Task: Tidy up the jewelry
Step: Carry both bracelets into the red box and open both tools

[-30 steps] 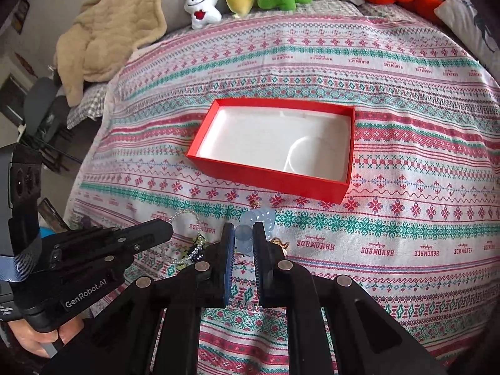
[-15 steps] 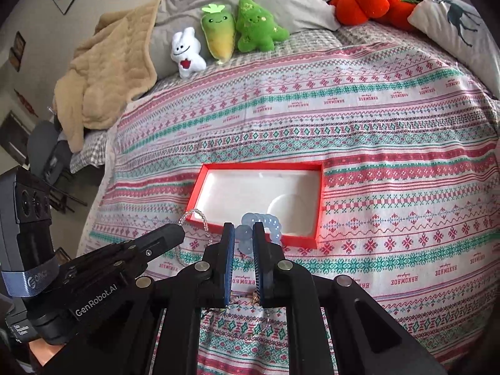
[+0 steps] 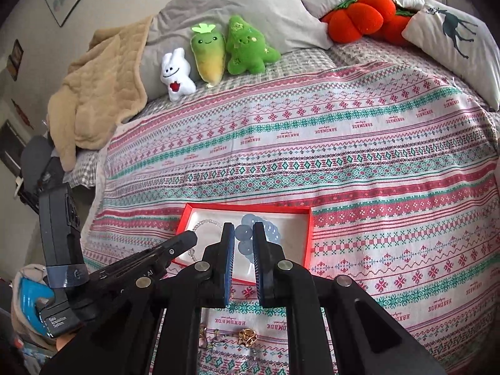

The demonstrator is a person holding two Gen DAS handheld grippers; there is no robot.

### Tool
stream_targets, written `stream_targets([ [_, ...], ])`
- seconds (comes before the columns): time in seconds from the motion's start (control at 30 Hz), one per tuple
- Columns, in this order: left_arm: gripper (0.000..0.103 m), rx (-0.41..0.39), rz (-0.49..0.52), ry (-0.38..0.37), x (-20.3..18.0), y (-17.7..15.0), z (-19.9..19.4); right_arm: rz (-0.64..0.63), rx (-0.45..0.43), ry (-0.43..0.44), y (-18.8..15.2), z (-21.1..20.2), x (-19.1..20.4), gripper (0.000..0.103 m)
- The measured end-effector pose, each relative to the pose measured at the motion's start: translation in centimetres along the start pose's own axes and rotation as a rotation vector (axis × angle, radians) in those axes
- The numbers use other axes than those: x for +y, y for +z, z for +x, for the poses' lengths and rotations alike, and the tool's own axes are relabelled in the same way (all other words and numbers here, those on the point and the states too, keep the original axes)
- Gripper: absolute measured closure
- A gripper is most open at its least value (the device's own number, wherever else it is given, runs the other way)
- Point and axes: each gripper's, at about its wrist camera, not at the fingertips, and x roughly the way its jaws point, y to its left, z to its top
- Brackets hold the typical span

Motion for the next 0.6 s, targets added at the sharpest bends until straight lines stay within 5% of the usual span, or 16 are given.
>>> stream_targets([
  [0.27, 0.103, 0.012, 0.021, 0.073, 0.6, -0.4, 1.0, -0.009, 0.031, 0.094, 0.0, 2.7, 0.7, 0.091],
  [0.6, 0.103, 0.002, 0.071, 0.119, -0.2, -0.3, 1.3, 0.035, 0.117, -0.038, -1.2, 6.0, -3.5, 0.091],
])
